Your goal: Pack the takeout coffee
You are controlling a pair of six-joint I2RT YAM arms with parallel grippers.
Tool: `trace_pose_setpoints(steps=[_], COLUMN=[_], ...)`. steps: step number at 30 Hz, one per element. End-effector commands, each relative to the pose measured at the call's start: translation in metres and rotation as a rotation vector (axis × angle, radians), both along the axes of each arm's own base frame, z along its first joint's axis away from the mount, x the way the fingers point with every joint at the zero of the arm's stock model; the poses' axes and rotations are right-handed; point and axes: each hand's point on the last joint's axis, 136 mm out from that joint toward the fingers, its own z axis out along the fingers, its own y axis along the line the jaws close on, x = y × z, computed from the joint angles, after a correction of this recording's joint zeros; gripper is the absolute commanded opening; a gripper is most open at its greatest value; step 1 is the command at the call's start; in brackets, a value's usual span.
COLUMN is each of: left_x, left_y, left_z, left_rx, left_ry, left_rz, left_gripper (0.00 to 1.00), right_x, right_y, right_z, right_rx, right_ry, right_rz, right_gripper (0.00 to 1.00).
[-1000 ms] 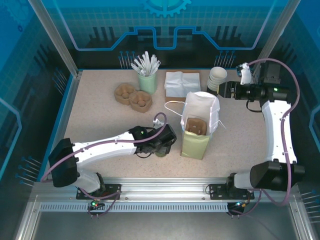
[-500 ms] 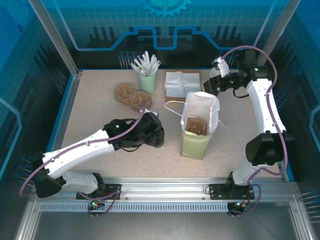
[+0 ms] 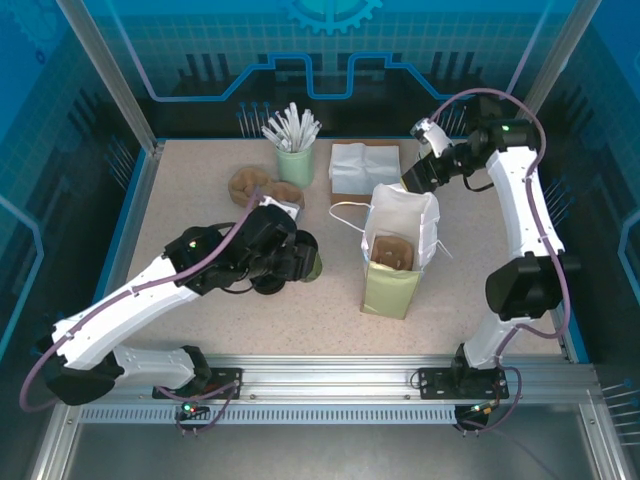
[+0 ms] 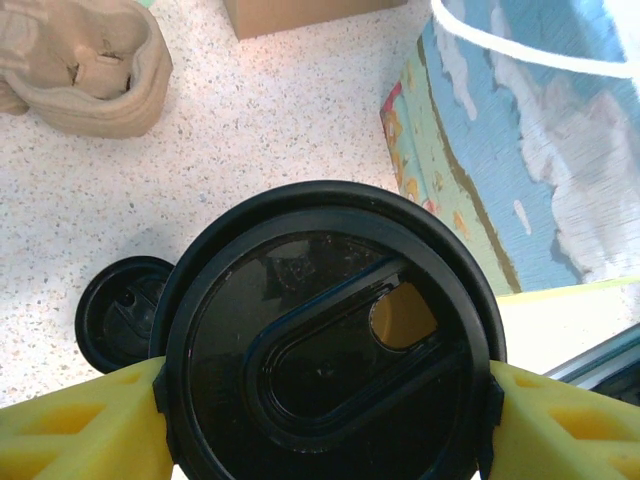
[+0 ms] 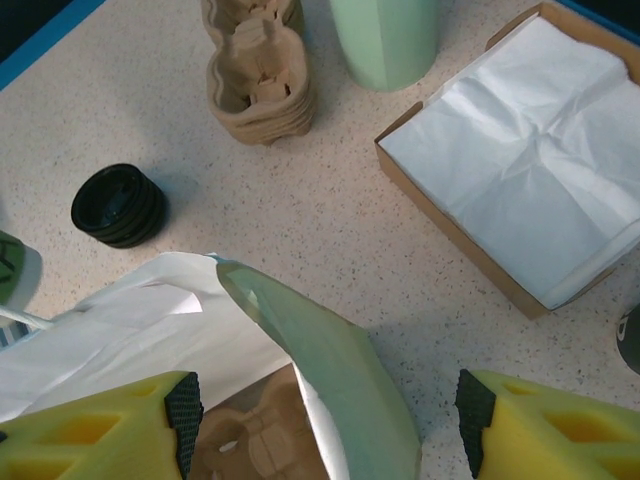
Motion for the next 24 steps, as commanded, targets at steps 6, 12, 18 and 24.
trace_pose_setpoints(steps=[6, 12, 18, 24], left_x=[0.006, 0.018, 0.022, 0.022], left_y=[-0.003, -0.009, -0.011, -0.012], left_z=[0.022, 0.023, 0.025, 0.030], left_rx=[-0.008, -0.014, -0.028, -0.032], left_ry=[-0.010, -0.014, -0.012, -0.017], left_rz=[-0.048, -0.037, -0.037, -0.047], left_gripper=[0.71, 0.71, 0.71, 0.71], right_x=[-0.014, -0.013, -0.018, -0.019], right_y=[0.004, 0.009, 0.012, 0.008], right_z=[-0.025, -0.019, -0.025, -0.022], right_rx=[-0.051, -0.021, -0.082, -0.124], right_ry=[0.096, 0.092, 0.100, 0.054], right_rz=[0.100, 0.123, 0.147, 0.139], right_gripper=[0.68, 0.57, 0.47, 0.47])
